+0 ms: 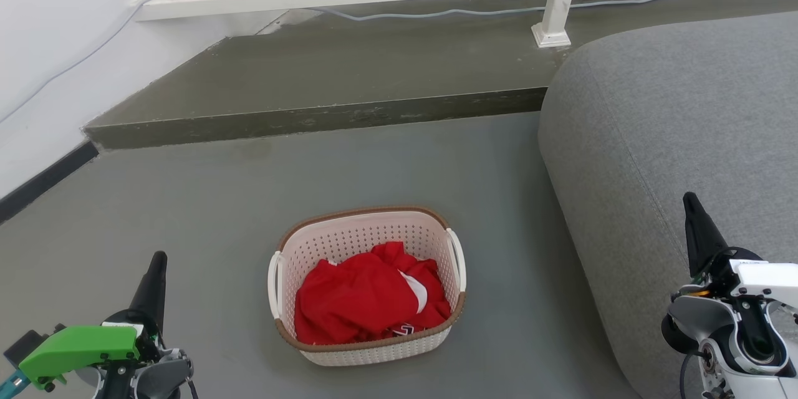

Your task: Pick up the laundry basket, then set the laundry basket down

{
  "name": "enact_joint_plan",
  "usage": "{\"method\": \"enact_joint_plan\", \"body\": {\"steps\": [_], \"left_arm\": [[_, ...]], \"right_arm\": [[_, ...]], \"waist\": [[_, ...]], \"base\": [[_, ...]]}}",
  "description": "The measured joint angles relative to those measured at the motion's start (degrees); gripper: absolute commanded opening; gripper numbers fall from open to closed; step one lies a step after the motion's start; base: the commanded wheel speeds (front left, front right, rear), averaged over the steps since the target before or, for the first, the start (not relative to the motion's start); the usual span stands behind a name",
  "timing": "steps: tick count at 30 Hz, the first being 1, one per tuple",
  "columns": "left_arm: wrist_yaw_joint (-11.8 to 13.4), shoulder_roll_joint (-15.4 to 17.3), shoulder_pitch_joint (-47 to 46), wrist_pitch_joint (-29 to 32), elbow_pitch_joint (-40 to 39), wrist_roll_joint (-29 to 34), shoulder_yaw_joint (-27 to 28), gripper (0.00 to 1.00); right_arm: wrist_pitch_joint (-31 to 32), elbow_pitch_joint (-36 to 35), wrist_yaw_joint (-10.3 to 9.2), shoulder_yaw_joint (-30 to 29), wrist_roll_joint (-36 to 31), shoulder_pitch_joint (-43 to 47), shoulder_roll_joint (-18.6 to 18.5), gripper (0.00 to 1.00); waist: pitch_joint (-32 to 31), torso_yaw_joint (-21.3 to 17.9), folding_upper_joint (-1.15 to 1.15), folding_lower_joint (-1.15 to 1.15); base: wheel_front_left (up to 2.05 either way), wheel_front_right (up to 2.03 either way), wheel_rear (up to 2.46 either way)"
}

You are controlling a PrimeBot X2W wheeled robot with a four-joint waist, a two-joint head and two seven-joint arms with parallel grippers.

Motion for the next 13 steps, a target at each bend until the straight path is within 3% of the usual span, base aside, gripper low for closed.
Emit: {"method": "enact_joint_plan", "body": {"steps": [13], "left_arm": [[0.00, 0.00, 0.00, 0.00, 0.00, 0.00, -0.01, 0.00]], "right_arm": [[0.01, -0.01, 0.00, -0.07, -0.08, 0.00, 0.05, 0.00]], "waist": [[0.01, 0.00, 0.00, 0.00]], "base": [[0.00, 0.00, 0.00]]}}
